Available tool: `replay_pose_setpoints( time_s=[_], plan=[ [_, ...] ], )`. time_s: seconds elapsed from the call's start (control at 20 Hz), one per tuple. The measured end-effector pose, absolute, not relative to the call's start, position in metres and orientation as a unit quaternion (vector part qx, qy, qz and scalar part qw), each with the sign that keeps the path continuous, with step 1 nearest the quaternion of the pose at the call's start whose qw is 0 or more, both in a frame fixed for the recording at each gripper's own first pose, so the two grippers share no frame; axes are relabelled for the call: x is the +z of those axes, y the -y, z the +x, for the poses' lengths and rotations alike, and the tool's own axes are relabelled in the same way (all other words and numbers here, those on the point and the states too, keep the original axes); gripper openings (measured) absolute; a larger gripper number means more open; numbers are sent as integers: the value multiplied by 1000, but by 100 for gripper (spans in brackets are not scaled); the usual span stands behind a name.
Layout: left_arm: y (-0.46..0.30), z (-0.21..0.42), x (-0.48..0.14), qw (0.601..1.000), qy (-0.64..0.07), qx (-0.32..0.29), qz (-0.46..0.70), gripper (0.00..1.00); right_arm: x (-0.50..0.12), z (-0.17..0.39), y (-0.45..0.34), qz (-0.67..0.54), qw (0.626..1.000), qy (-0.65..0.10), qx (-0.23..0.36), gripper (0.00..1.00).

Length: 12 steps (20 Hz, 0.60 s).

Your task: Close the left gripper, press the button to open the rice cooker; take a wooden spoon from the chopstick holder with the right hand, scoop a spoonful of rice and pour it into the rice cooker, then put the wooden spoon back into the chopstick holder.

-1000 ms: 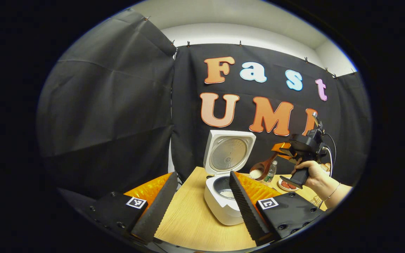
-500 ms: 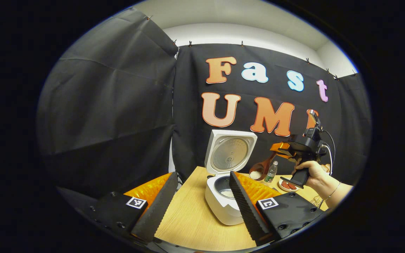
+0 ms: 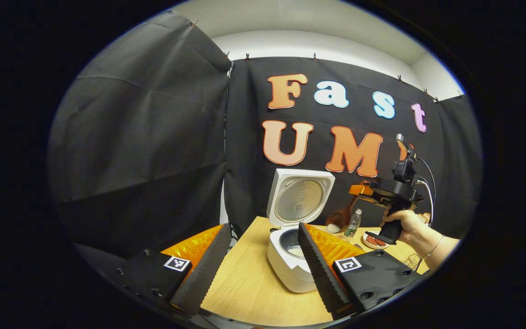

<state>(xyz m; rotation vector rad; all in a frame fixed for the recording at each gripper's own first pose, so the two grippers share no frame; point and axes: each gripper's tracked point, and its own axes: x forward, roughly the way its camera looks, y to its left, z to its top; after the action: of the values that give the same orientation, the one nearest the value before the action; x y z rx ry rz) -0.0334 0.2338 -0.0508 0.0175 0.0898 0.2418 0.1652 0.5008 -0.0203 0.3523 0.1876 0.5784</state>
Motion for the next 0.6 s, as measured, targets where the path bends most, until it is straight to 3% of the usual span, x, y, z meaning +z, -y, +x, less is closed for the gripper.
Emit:
replay_pose_setpoints(
  time_s=[0.6],
  plan=[
    [-237,-34,-55,991,-47,122,8,100,-16,129,-538,21,935,-33,353,9]
  ],
)
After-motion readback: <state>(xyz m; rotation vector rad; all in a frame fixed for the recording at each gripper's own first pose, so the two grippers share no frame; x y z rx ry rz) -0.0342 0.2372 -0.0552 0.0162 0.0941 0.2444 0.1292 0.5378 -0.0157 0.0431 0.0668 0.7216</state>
